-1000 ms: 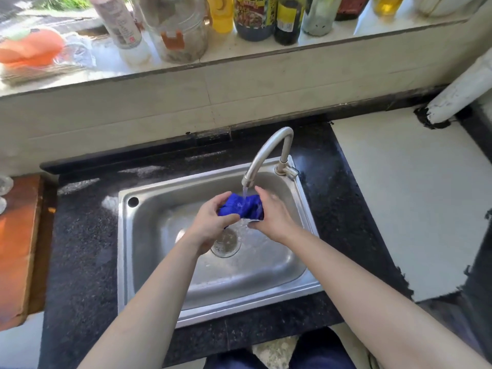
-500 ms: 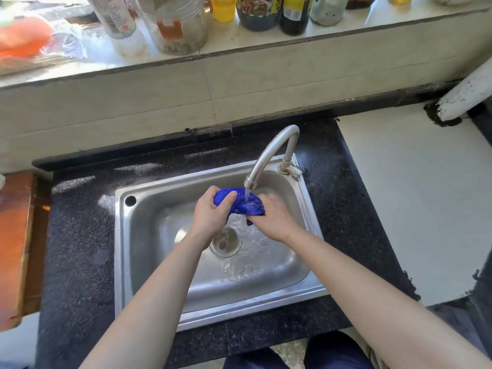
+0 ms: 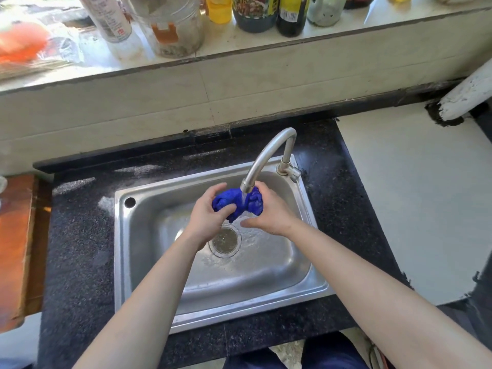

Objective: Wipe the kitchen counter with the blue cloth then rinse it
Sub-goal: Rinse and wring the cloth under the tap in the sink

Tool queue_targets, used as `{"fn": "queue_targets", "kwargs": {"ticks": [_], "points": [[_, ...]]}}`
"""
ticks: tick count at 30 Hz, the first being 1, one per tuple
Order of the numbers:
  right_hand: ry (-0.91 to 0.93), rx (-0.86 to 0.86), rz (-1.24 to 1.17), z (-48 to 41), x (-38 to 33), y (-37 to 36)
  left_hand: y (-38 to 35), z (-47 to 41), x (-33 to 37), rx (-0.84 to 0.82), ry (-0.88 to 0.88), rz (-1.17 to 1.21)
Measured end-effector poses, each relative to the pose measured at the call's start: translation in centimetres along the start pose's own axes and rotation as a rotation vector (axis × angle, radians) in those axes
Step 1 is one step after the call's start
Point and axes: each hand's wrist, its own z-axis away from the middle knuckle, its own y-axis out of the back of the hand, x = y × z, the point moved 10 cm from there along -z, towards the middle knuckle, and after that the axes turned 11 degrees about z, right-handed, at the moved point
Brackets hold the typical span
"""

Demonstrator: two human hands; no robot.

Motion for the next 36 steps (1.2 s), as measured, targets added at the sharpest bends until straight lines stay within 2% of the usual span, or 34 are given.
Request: {"fn": "queue_targets", "kwargs": {"ticks": [4,10,14,17,19,23,26,31,36], "points": [[-0.091,0.065,0.149,-0.4,-0.2,0.4,-0.3,0.0,0.1,0.057,-0.046,-0.165],[-0.064,0.026,0.371,-0.5,-1.0,1.3,0.3,0.1,0.5,0.106,-0.098,-0.368],[0.034,-0.009,0.375,-0.2,-0.2,0.7,-1.1,0.0,-0.5,-0.005,0.023,-0.144],[0.025,-0.001,0.252,-0.1,0.7,0.9,-3.0,0.5,-0.7,-0.168,0.094,0.029],[0.032,0.0,0.236,-0.1,0.7,1.0,-3.7,0.7,-0.4,-0.238,0.064,0.088],[0.057,-0.01,0.177,0.4,-0.3,0.8,-2.6,-0.4,-0.2,-0.049,-0.071,-0.164],[0.077,-0.013,0.165,0.3,-1.4,0.6,-1.8,-0.4,-0.3,0.067,-0.076,-0.227],[0.042,-0.058,0.486,0.1,-1.0,0.1,-1.3,-0.4,-0.3,0.095,-0.076,-0.383],[0.052,-0.076,0.478,0.2,-1.1,0.0,-1.3,0.2,-0.4,0.094,-0.041,-0.355]]}}
